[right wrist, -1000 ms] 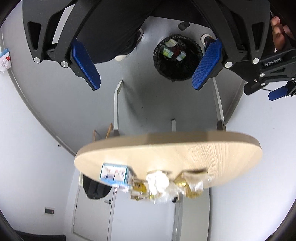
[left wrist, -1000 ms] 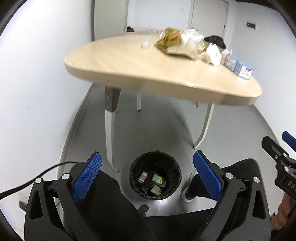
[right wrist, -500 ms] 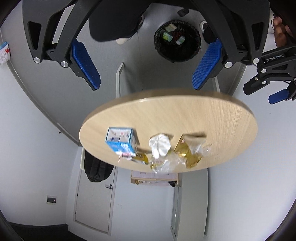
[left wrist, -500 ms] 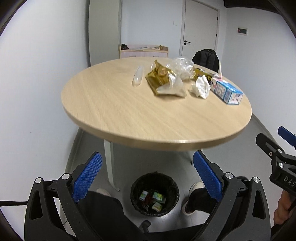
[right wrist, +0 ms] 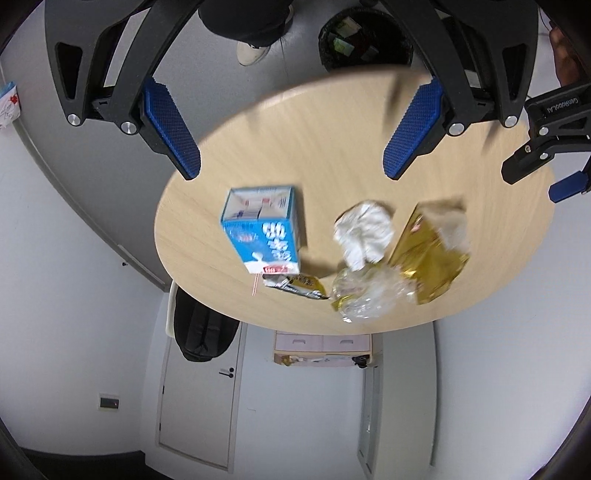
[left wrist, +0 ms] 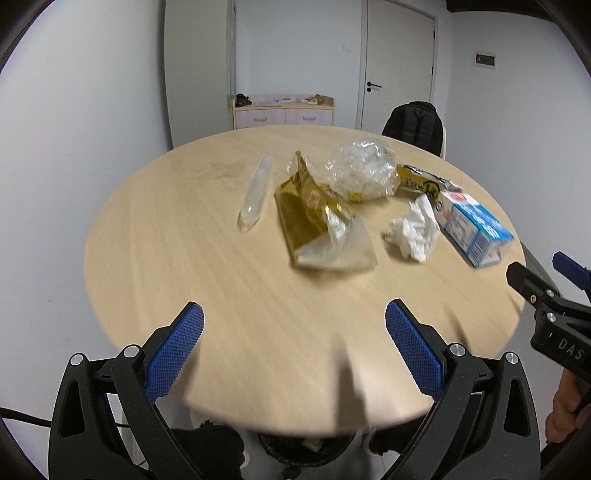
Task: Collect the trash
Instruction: 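Grasp the gold snack wrapper with the left tool while the right tool grasps the blue-white milk carton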
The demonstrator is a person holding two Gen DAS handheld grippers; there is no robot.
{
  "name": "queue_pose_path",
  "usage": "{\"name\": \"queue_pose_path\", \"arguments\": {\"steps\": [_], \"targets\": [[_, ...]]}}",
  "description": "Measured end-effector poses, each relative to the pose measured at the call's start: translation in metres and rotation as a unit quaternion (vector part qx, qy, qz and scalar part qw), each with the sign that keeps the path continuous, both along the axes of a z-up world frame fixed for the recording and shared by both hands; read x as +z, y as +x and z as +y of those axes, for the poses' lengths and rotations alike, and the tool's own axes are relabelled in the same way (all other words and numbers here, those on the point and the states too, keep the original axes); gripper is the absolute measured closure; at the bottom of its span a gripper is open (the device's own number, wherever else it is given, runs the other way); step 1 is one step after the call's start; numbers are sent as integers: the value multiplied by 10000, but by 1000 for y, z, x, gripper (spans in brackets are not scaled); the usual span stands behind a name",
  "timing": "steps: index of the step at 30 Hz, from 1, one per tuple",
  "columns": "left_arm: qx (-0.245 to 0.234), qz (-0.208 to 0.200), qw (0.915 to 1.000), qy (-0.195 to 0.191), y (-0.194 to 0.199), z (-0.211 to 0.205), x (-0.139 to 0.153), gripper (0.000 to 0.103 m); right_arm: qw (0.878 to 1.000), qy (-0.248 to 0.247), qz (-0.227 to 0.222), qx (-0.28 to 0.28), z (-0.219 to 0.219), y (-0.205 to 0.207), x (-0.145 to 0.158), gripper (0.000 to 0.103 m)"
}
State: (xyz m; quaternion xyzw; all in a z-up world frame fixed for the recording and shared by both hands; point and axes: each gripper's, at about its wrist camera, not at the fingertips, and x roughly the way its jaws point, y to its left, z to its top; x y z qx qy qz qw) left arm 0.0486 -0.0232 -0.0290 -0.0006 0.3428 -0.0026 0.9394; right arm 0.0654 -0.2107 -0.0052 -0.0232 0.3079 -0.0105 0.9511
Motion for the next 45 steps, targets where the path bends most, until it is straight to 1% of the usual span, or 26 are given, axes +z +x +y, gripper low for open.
{"name": "queue_pose_path", "arguments": {"steps": [7, 11, 16, 20, 22, 26, 27, 30, 31, 32, 33, 35, 36, 38, 39, 41, 42, 43, 45], "targets": [[18, 120, 9999, 64, 50, -12, -1, 6, 9999, 78, 142, -19, -12, 46, -13, 8], [76, 181, 9998, 81, 70, -18, -3, 6, 9996, 114, 256, -27, -20, 66, -20, 8], [181, 335, 9992, 132, 93, -27, -9, 6, 9995, 158, 274, -62, -29, 86, -15, 8], [283, 401, 9987, 169, 107, -33, -11, 8, 9990, 243, 376, -7, -34, 104, -11, 8], [331, 414, 9984, 175, 114, -36, -11, 10, 9985, 251, 482, 19, -34, 113, -13, 13], [343, 434, 9982, 218, 121, -41, -10, 15, 9974, 280, 658, 107, -32, 125, -18, 16], [360, 443, 9981, 214, 123, -42, -10, 17, 9973, 269, 673, 113, -30, 127, -19, 18], [343, 526, 9977, 245, 128, -45, -12, 25, 9967, 222, 781, 74, -29, 135, -23, 24], [328, 552, 9976, 243, 130, -45, -13, 30, 9962, 246, 830, 91, -29, 137, -24, 25], [316, 586, 9975, 221, 131, -45, -13, 35, 9959, 256, 857, 101, -29, 139, -25, 26], [314, 608, 9974, 211, 132, -45, -14, 37, 9959, 249, 868, 103, -28, 140, -26, 28], [292, 653, 9973, 188, 134, -46, -15, 44, 9958, 208, 889, 99, -26, 141, -27, 29], [280, 684, 9971, 181, 134, -46, -16, 46, 9956, 192, 910, 99, -25, 143, -28, 31], [267, 744, 9967, 181, 135, -45, -18, 55, 9952, 144, 962, 93, -24, 146, -30, 35], [266, 761, 9966, 179, 137, -46, -19, 57, 9950, 123, 989, 91, -23, 146, -32, 37], [251, 797, 9963, 185, 138, -47, -20, 64, 9945, 71, 1040, 96, -21, 147, -34, 41], [251, 813, 9962, 193, 136, -46, -22, 66, 9945, 52, 1037, 96, -21, 146, -35, 42], [253, 833, 9960, 198, 134, -45, -24, 73, 9946, 36, 1035, 93, -20, 146, -35, 42], [242, 869, 9958, 153, 133, -45, -25, 77, 9945, 15, 1047, 100, -20, 144, -35, 43]]}}
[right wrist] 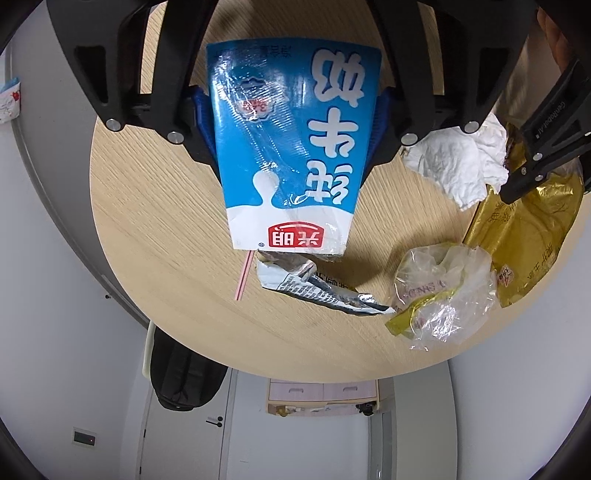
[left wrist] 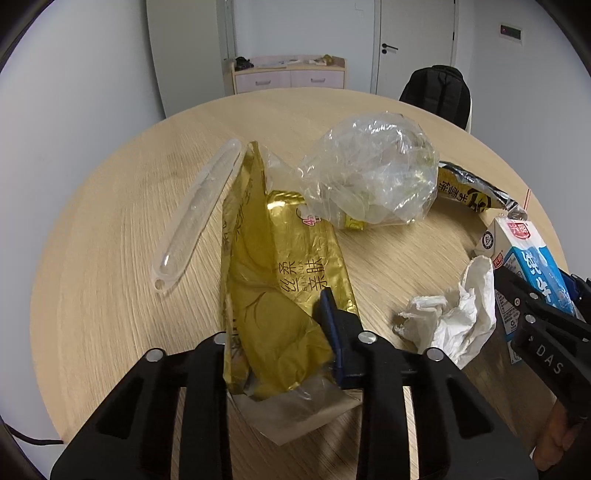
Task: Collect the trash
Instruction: 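Grasp the gold snack wrapper with the left tool while the right tool grasps the blue-white milk carton, then carry the gold wrapper and milk carton down over the trash bin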
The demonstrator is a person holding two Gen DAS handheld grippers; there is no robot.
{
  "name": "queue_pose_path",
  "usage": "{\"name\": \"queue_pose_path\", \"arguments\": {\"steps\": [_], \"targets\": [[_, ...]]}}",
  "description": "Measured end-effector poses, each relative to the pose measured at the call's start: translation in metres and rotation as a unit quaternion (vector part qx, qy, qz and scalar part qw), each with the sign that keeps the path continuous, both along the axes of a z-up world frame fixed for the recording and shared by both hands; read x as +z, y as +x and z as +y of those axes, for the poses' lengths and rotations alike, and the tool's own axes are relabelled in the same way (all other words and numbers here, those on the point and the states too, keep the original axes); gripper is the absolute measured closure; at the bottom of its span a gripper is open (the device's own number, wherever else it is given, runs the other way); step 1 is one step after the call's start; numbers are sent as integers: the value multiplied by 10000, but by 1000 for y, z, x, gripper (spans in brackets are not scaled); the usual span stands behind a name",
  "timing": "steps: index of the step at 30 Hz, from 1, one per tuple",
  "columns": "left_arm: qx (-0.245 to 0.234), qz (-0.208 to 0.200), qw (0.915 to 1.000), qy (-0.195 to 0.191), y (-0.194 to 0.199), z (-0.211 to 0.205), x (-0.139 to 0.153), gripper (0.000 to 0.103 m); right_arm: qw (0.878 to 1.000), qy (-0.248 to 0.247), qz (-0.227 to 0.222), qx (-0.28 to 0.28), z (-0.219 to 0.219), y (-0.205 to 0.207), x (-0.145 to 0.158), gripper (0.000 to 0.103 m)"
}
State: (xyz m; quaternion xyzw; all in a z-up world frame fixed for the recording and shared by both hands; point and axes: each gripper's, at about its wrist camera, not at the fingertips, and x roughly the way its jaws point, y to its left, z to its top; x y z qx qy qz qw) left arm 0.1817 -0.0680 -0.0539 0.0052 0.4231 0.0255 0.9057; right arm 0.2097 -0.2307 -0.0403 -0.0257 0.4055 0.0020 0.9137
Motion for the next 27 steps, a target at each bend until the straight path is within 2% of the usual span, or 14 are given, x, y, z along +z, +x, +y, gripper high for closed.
{"name": "queue_pose_path", "arguments": {"steps": [2, 5, 27], "targets": [[-12, -6, 10000, -1, -3, 0, 0, 88, 10000, -47, -16, -1, 0, -2, 0, 43], [-27, -23, 10000, -71, -8, 2, 1, 91, 9999, -86, -63, -5, 0, -4, 2, 43], [124, -274, 9991, -294, -44, 16, 25, 93, 9993, -13, -347, 110, 4, -43, 32, 43]]}}
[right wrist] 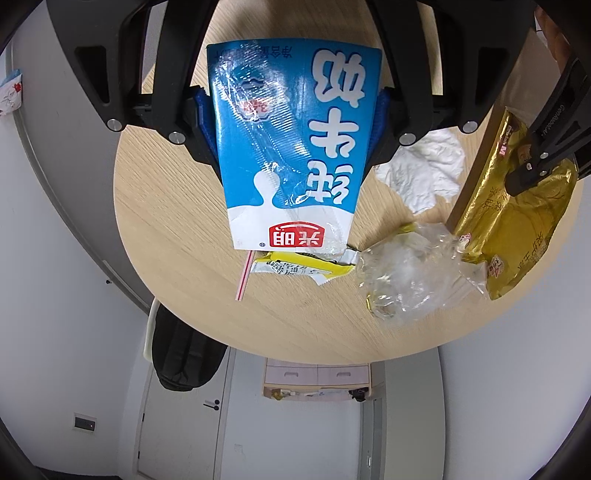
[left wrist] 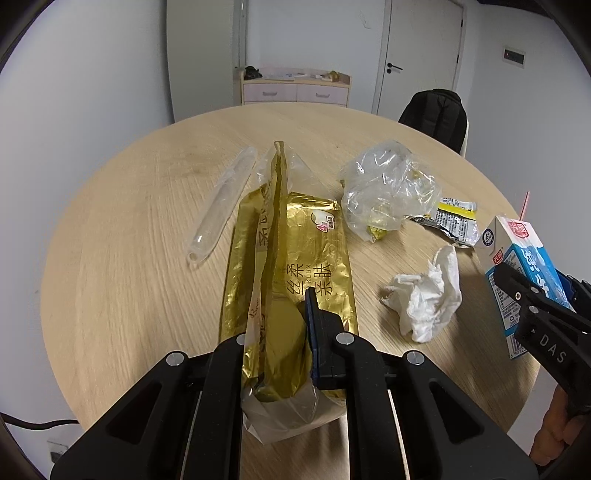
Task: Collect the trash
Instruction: 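Carry the gold wrapper and milk carton down over the trash bin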
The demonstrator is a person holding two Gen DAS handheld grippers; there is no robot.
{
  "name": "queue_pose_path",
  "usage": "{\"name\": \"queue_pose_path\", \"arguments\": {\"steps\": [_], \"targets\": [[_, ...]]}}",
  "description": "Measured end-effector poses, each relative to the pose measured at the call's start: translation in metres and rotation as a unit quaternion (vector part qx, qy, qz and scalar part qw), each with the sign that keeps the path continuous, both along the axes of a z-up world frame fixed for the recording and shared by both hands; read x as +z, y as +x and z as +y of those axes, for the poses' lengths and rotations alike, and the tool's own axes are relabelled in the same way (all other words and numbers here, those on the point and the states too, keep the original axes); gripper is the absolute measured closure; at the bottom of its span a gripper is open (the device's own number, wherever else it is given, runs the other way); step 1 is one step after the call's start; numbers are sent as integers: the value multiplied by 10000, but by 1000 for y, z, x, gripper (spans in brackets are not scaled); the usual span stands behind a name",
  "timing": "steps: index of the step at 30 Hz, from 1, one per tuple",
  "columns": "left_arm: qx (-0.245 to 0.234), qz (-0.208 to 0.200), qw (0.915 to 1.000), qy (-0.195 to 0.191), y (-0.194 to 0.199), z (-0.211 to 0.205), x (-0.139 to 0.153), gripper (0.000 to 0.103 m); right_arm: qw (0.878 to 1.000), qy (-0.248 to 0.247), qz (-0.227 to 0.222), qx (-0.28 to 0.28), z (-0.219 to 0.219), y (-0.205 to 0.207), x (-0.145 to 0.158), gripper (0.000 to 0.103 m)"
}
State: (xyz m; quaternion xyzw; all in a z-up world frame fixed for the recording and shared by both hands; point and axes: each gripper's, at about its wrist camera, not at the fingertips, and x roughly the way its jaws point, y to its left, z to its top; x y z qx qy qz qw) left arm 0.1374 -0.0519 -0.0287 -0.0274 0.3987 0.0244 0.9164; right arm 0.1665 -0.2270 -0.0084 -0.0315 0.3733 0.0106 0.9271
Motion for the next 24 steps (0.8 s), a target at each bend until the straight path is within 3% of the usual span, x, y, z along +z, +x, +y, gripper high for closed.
{"name": "queue_pose_path", "arguments": {"steps": [14, 24], "targets": [[-40, -62, 9999, -147, -17, 1, 10, 93, 10000, -55, 4, 1, -4, -43, 0, 43], [-173, -115, 9996, -185, -50, -6, 11, 93, 9999, -110, -50, -27, -4, -90, 4, 43]]}}
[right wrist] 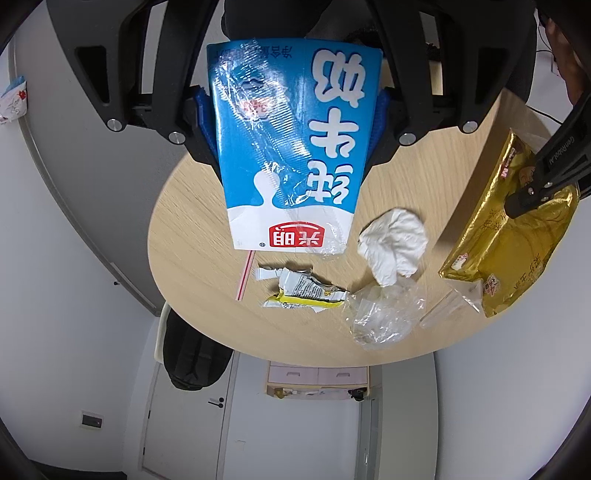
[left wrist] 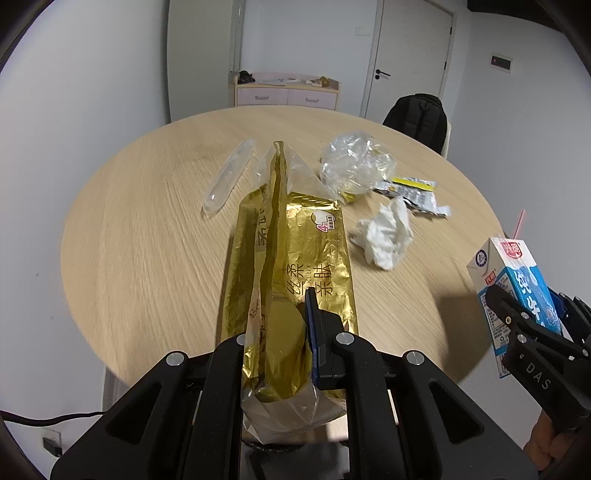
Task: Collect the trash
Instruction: 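Carry the gold wrapper and milk carton down over the trash bin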
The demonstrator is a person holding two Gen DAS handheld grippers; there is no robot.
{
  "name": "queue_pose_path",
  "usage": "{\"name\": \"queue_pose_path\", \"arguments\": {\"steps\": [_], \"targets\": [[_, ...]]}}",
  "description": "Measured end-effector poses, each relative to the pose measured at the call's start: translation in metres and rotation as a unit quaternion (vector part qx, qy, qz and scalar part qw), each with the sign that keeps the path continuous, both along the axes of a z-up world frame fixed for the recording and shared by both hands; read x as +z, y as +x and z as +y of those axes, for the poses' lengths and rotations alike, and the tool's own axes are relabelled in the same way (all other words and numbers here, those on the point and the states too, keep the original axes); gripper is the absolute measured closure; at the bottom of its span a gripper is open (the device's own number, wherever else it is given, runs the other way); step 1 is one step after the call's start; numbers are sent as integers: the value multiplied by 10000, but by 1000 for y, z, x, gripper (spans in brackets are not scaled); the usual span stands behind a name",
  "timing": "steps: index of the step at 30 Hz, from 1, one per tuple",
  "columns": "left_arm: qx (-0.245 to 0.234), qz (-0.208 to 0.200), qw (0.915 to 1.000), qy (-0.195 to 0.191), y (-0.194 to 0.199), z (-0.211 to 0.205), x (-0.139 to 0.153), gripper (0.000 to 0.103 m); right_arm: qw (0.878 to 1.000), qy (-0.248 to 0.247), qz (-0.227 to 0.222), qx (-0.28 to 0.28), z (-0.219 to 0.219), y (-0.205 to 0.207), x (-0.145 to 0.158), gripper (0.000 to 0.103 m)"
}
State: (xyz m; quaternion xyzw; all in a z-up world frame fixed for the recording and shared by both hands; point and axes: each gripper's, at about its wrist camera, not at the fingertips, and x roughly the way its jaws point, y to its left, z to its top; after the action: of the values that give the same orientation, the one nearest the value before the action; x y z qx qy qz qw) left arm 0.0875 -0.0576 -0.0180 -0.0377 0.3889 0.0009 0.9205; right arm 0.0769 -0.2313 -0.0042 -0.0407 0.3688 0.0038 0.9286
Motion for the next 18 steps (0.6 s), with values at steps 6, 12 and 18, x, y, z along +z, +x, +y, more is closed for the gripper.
{"name": "queue_pose_path", "arguments": {"steps": [6, 12, 18], "targets": [[26, -55, 10000, -5, -23, 8, 1, 93, 9998, -17, -133, 113, 11, -21, 10, 43], [55, -138, 9999, -26, -47, 18, 2, 93, 9994, -74, -256, 228, 30, -42, 14, 43], [33, -161, 9998, -68, -74, 24, -4, 93, 9994, -35, -245, 241, 40, -68, 8, 43]]}}
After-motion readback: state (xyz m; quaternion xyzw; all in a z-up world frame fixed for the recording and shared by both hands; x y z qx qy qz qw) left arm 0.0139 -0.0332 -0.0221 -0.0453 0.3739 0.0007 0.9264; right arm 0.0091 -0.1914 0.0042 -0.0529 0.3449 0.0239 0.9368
